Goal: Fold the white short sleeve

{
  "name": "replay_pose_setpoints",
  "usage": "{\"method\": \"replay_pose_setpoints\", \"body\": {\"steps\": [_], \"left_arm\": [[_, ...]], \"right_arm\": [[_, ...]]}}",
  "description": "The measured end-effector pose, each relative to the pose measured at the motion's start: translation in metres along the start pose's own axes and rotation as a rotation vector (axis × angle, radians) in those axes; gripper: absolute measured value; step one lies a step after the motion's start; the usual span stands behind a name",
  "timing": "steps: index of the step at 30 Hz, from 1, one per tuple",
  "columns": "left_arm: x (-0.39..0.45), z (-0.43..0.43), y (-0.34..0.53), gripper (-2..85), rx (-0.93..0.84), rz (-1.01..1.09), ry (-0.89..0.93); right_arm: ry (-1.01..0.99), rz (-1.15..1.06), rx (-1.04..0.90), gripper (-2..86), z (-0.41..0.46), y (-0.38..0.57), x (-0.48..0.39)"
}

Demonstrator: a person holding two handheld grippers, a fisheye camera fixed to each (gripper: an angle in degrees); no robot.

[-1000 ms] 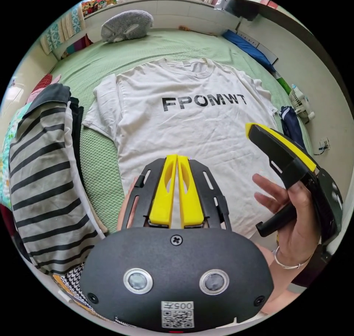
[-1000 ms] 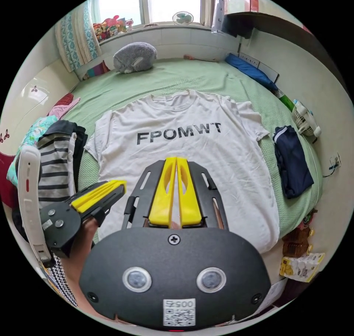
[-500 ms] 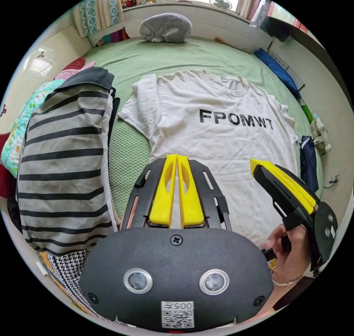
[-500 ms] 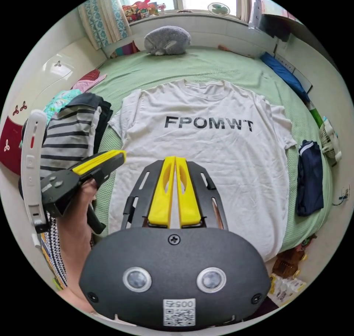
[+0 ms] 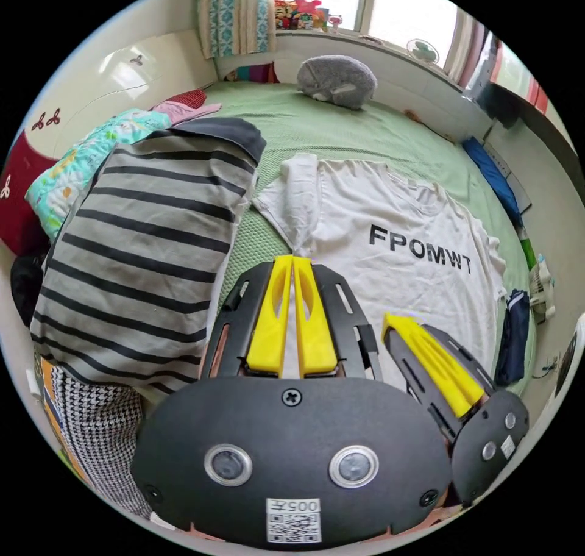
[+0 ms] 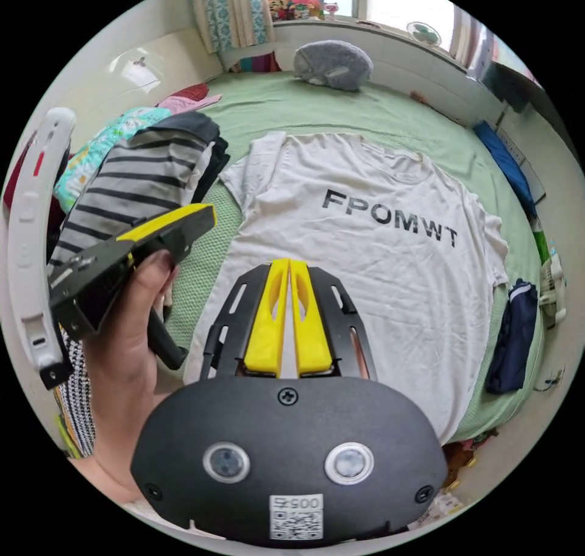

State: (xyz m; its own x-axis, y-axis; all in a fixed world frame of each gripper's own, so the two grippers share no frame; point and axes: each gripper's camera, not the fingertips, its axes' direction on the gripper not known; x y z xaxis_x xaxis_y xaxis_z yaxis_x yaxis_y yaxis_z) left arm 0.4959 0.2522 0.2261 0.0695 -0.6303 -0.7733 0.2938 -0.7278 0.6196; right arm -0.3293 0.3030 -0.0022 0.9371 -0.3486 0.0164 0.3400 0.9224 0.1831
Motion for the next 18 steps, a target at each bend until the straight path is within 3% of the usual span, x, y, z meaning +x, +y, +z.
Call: {"method": "replay_pose_setpoints", "body": {"steps": [18], "left_arm": [[0.003,-0.003,0.011,-0.1,-0.008,0.096,0.010]], "right_arm": [[0.076,0.064,0.021,-1.3,0.000,-0.001,0.004]]}}
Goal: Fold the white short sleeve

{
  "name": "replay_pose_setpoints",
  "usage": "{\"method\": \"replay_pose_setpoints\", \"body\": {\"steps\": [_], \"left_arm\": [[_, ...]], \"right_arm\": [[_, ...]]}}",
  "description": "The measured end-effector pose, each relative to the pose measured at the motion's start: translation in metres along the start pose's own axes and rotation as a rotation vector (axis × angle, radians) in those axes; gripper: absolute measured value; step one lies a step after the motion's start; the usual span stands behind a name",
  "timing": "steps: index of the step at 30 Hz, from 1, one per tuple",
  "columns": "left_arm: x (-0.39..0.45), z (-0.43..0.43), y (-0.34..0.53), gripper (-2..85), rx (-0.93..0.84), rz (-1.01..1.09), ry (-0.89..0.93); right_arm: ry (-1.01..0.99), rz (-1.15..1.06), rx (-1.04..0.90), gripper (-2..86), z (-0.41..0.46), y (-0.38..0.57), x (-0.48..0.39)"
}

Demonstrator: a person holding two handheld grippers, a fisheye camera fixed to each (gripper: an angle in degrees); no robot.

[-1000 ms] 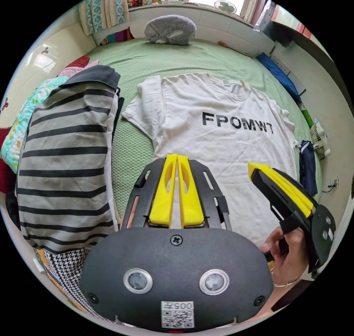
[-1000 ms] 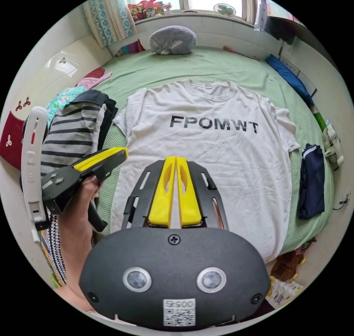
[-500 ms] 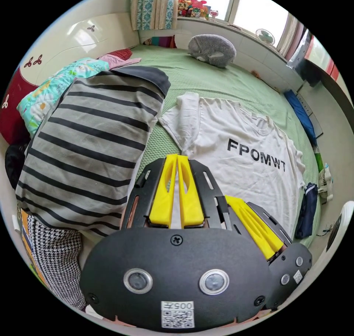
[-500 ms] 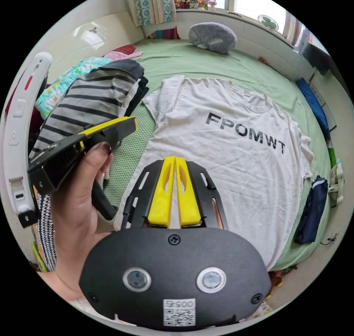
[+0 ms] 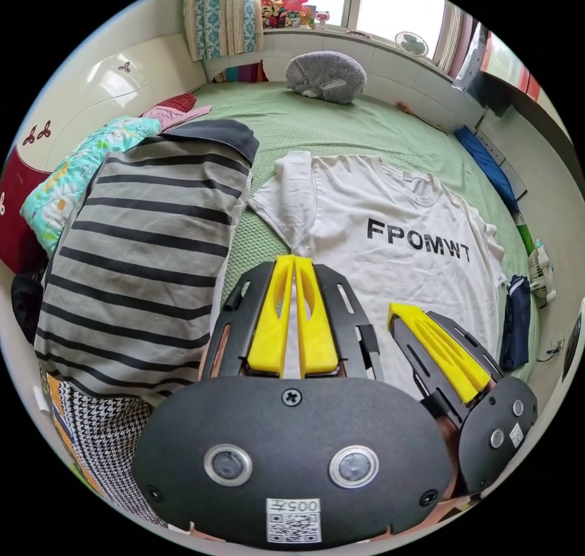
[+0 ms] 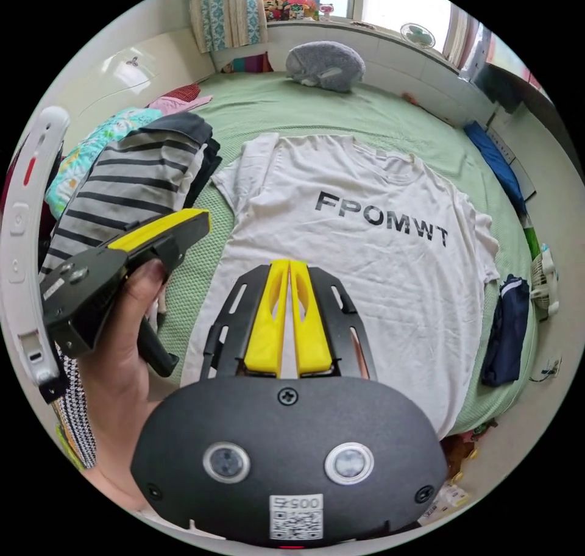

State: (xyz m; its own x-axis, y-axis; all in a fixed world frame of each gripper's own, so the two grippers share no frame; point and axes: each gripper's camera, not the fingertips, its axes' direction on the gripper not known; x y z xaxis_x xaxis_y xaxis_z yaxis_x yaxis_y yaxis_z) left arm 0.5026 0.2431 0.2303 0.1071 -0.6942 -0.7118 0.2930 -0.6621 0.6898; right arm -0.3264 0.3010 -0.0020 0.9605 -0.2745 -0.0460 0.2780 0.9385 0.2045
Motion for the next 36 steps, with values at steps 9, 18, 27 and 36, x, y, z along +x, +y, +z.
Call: {"method": "replay_pose_setpoints", "body": {"steps": [9,18,27,36], "left_arm": [[0.028,0.001,0.007,-0.1,0.011,0.203,0.157],[0.068,0.008,0.017,-0.1,-0.002,0.427,0.202],[0.076,0.026,0.014,-0.1,-0.050,0.461,0.230],[0.068,0.042,0.010,-0.1,-0.033,0.393,0.128]], "right_arm": [[0.015,0.273,0.186,-1.0,-0.022,0.009,0.042],[0.100,0.461,0.171,-1.0,-0.018,0.010,0.076],[0.056,0.514,0.028,-1.0,0.011,-0.004,0.094],[0.036,0.424,0.042,-1.0,0.023,-0.022,0.077]]}}
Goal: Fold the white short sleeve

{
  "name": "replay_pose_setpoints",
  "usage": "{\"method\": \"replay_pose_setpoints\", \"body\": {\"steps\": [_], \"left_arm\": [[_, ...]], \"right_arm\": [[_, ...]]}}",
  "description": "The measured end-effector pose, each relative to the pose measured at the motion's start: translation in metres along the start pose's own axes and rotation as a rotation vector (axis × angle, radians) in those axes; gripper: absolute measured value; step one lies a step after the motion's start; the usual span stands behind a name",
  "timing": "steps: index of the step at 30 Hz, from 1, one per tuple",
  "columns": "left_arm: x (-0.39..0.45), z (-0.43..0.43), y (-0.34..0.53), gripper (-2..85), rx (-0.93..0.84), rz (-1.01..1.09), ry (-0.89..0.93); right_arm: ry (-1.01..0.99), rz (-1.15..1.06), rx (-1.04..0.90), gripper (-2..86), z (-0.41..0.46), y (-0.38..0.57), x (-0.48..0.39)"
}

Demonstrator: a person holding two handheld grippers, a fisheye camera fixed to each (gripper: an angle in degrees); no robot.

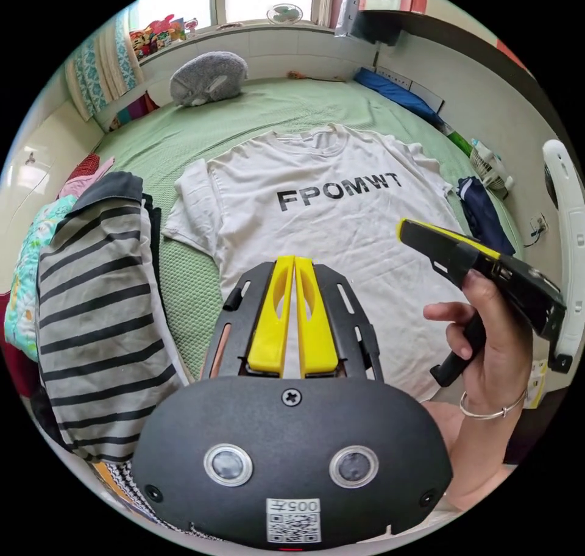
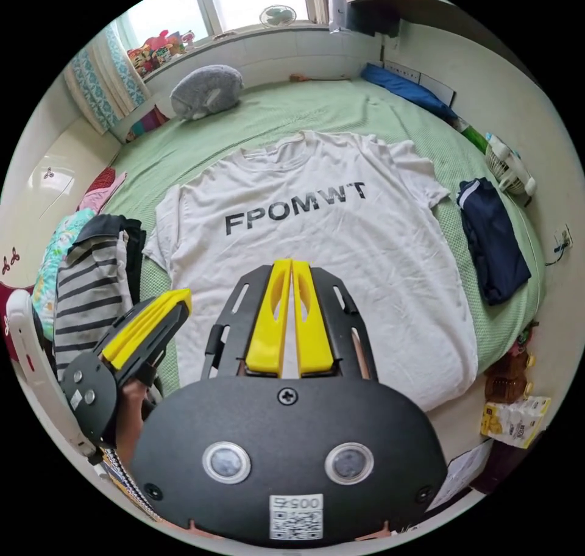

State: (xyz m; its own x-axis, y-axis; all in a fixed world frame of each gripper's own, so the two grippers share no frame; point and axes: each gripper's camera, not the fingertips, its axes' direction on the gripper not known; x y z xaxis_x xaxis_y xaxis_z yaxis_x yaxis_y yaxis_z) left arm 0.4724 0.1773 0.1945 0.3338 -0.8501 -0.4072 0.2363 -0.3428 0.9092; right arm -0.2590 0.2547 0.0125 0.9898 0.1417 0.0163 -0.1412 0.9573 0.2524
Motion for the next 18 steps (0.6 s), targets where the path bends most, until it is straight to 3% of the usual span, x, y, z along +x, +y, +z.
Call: {"method": "replay_pose_setpoints", "body": {"steps": [8,18], "left_arm": [[-0.040,0.030,-0.004,-0.1,-0.040,-0.155,0.015],[-0.064,0.100,-0.006,-0.4,-0.139,-0.209,0.064]], "right_arm": [[-0.029,-0.255,-0.096,-1.0,0.037,-0.004,-0.049],[0.058,-0.328,-0.192,-1.1,0.107,-0.024,-0.087]]}}
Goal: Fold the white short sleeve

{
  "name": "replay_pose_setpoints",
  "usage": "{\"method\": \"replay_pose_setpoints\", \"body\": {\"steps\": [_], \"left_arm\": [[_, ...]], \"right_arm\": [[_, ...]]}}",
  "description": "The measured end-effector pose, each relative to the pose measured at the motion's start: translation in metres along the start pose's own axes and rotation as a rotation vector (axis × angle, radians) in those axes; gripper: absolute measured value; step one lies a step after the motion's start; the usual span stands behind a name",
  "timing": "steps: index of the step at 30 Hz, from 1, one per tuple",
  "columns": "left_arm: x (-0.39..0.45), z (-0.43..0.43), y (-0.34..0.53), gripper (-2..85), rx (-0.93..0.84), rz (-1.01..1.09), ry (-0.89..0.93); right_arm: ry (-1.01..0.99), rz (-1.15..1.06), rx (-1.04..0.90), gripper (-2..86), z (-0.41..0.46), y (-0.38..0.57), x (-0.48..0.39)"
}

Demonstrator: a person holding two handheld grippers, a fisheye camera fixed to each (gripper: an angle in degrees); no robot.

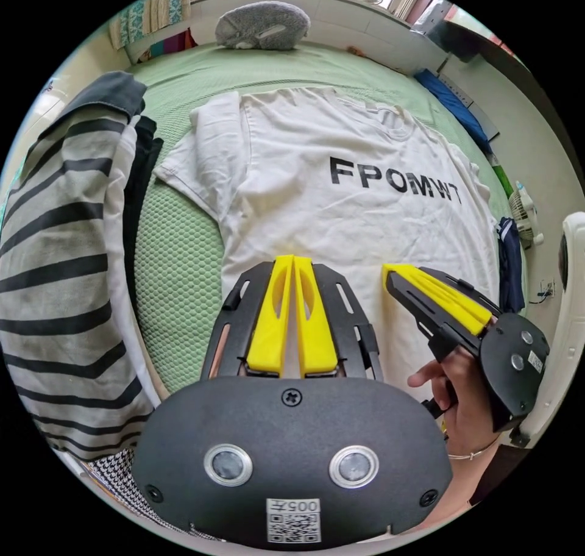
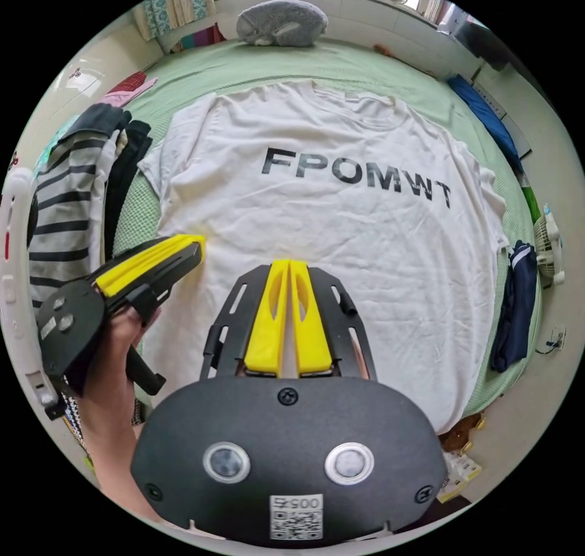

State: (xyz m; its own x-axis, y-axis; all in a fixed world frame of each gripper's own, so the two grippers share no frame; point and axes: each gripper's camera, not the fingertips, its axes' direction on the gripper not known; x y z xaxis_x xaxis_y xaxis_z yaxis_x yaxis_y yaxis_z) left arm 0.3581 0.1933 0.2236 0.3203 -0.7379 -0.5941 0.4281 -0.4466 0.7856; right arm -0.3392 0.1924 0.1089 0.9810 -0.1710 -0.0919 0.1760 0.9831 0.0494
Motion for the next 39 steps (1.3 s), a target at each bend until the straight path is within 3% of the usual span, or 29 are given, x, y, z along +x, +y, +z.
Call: {"method": "replay_pose_setpoints", "body": {"steps": [16,21,25,33,39], "left_arm": [[-0.035,0.011,0.017,0.1,0.023,-0.001,0.074],[-0.065,-0.045,0.029,2.4,0.280,-0.085,-0.017],[-0.100,-0.040,0.033,5.6,0.312,-0.162,-0.067],[-0.108,-0.016,0.032,13.5,0.394,-0.107,-0.040],[-0.123,-0.006,0.030,8.5,0.336,-0.209,-0.028]], "right_arm": [[0.065,-0.116,0.017,-1.4,0.029,-0.021,-0.030],[0.084,-0.103,0.002,-1.4,0.033,-0.028,-0.037],[0.076,-0.101,-0.006,-1.4,0.035,-0.032,-0.038],[0.083,-0.131,0.004,-1.5,0.038,-0.033,-0.042],[0.097,-0.157,0.024,-1.5,0.039,-0.030,-0.042]]}}
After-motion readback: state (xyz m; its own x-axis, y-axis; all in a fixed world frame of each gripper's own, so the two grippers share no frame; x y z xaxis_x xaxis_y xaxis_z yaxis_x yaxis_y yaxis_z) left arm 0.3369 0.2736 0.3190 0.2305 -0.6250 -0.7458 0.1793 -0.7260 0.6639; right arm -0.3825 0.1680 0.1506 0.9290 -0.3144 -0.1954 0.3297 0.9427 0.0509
